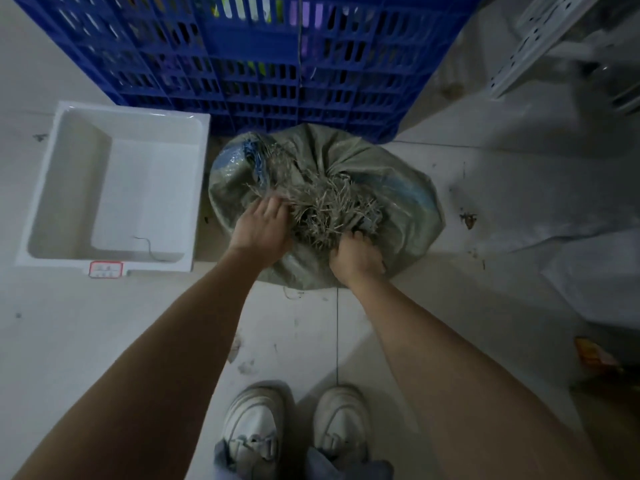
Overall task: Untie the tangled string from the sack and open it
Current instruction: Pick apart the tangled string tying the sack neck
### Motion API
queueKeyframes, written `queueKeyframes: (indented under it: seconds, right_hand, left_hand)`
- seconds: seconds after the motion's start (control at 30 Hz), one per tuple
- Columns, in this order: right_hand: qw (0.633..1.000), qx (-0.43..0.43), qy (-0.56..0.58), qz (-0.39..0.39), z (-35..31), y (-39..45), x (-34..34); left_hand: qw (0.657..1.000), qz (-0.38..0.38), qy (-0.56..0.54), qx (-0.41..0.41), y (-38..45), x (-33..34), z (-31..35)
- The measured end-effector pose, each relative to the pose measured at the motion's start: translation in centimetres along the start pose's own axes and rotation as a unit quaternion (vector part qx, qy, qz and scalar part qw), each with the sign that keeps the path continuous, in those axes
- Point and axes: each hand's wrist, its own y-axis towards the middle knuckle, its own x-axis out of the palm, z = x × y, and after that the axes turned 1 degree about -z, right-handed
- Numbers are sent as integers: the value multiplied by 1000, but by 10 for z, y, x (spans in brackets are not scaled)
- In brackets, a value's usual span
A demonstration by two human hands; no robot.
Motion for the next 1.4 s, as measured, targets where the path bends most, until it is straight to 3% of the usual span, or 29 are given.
queueKeyframes:
  seconds: [0.07, 0.17, 0.23, 0.37, 0.43, 0.67, 0.8, 0.93, 1.1, 1.23, 1.37, 1.4]
  right_hand:
    - [984, 26, 92, 150, 8, -2, 3]
    - [912, 47, 262, 312, 32, 3, -4]
    - [913, 31, 296, 280, 52, 10, -6]
    - [973, -62, 194, 111, 73, 31, -4]
    - [981, -116, 133, 80, 74, 41, 0]
    - [976, -177, 76, 103, 65, 61, 5]
    - [950, -225, 152, 154, 45, 61, 13]
    - [923, -186, 305, 143, 31, 52, 2]
    - [904, -124, 380, 150, 25, 31, -19]
    - [869, -112, 456, 155, 17, 7, -58]
    - [846, -98, 501, 155, 10, -18, -104]
    - [820, -91, 544, 154, 9, -22, -113]
  left_hand:
    - [988, 75, -116, -67, -5, 0, -3]
    - [951, 236, -173, -101, -7, 0, -22]
    - [952, 258, -144, -84, -8, 5, -38]
    - [990, 116, -74, 15, 7, 17, -50]
    - [995, 88, -37, 42, 18, 23, -47]
    - [993, 75, 49, 78, 50, 32, -32]
    - [989, 99, 21, 111, 61, 36, -16]
    - [977, 164, -76, 116, 59, 35, -5]
    - [951, 159, -255, 77, 48, 23, 5]
    - [876, 97, -472, 16, 25, -20, 10]
    - [834, 120, -539, 6, 6, -73, 15]
    - [825, 129, -551, 12, 2, -86, 17]
